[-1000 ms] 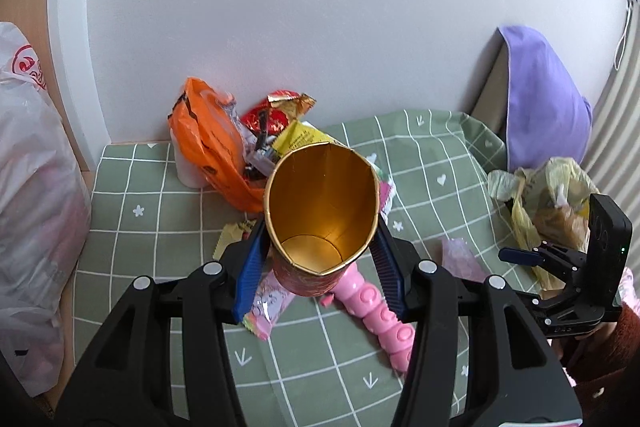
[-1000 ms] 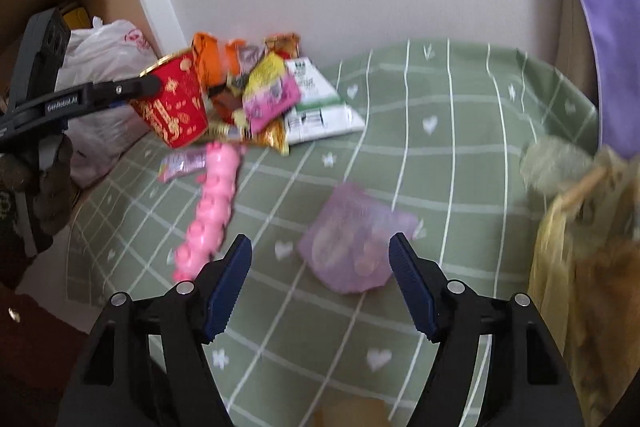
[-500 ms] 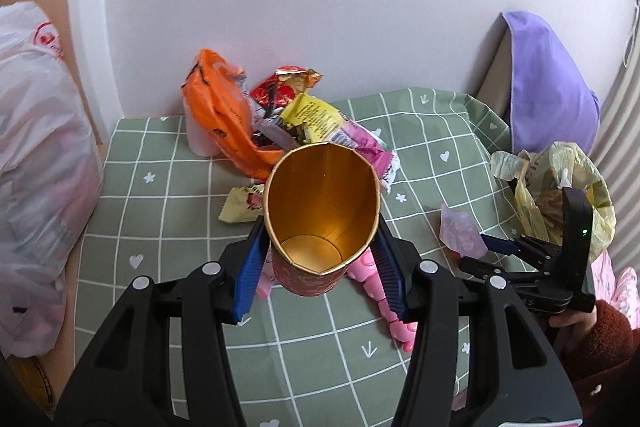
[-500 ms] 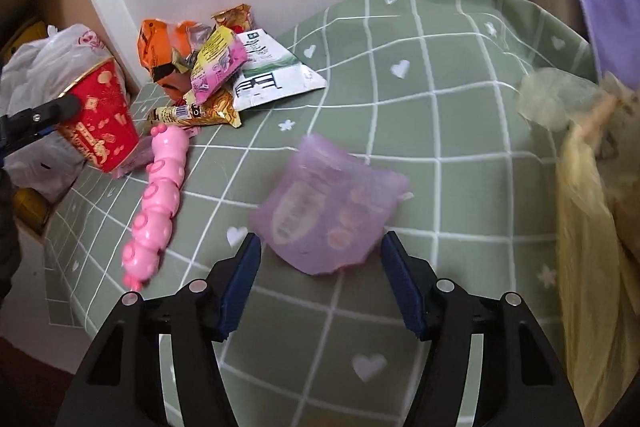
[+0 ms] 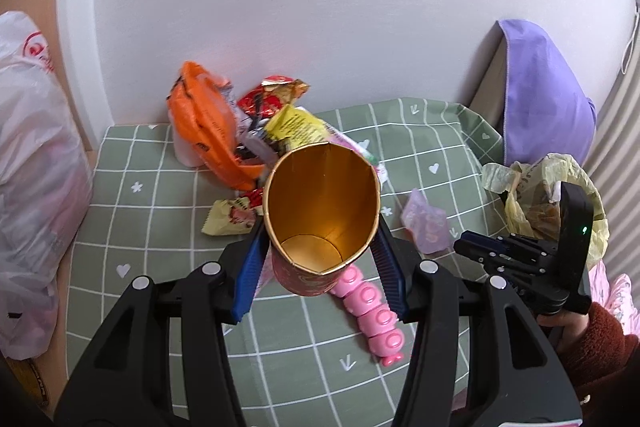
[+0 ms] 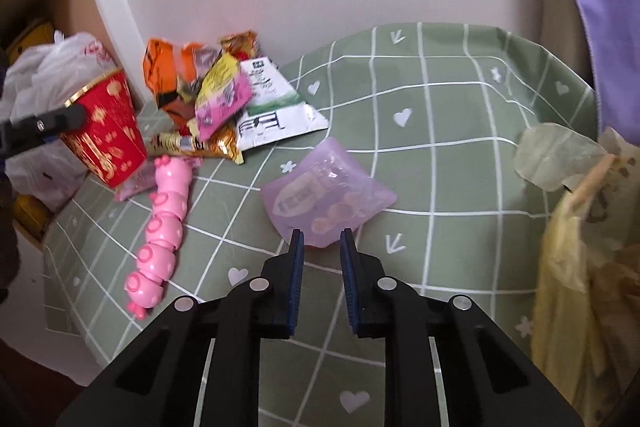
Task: Collect trash
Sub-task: 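Carry the cup and wrapper to the yellow trash bag and release both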
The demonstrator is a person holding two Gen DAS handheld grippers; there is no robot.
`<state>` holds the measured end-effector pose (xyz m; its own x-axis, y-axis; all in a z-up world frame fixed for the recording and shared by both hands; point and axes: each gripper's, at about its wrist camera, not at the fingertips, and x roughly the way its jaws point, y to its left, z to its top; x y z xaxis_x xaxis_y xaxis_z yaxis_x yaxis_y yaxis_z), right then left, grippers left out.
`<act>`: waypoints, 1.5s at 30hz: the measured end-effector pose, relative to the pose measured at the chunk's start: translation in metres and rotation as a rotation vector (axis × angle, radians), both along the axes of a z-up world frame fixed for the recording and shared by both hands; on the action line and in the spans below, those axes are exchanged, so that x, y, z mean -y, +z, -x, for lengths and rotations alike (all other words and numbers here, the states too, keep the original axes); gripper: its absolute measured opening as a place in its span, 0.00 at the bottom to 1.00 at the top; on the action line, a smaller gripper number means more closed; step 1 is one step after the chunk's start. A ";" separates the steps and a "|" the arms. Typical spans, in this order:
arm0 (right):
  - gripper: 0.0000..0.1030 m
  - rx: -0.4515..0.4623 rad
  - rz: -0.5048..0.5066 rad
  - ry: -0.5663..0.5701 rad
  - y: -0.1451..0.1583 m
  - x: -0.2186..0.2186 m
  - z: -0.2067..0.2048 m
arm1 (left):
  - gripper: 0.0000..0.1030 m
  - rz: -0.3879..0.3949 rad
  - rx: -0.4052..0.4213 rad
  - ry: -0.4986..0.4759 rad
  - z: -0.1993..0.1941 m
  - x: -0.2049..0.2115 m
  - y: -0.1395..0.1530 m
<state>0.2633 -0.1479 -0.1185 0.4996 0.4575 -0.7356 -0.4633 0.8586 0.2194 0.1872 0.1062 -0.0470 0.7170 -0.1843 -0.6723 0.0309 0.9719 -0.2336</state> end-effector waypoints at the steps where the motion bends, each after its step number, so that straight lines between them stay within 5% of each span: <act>1: 0.19 -0.001 -0.018 -0.022 0.003 0.005 0.000 | 0.47 -0.001 0.003 -0.006 0.000 0.002 0.000; 3: 0.28 -0.012 -0.040 -0.063 0.003 0.010 -0.002 | 0.47 -0.004 0.009 -0.020 -0.001 0.006 0.001; 4: 0.51 -0.045 -0.073 -0.075 0.001 0.013 -0.005 | 0.47 -0.005 0.010 -0.025 -0.001 0.007 0.001; 5: 0.63 -0.071 -0.101 -0.073 -0.002 0.014 -0.007 | 0.47 -0.004 0.010 -0.027 -0.001 0.007 0.001; 7: 0.63 -0.130 -0.130 -0.055 -0.009 0.009 -0.010 | 0.47 0.002 0.003 -0.026 -0.002 0.006 -0.001; 12: 0.47 -0.100 -0.103 -0.094 -0.012 -0.009 -0.016 | 0.47 0.005 -0.010 -0.009 -0.001 -0.004 -0.005; 20: 0.05 -0.099 -0.079 -0.135 -0.022 -0.030 -0.037 | 0.47 0.029 -0.012 0.018 0.003 -0.022 -0.006; 35: 0.04 0.236 -0.081 -0.160 0.108 0.045 0.022 | 0.47 0.042 0.137 -0.088 0.009 0.031 0.044; 45: 0.04 0.470 0.037 -0.383 0.192 0.153 0.079 | 0.47 0.149 0.354 -0.408 -0.015 0.148 0.129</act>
<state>0.1846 -0.3009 0.0732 0.8987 0.1591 -0.4086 -0.1598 0.9866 0.0327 0.2019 -0.0415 0.0822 0.7447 -0.5687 -0.3494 0.4991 0.8220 -0.2742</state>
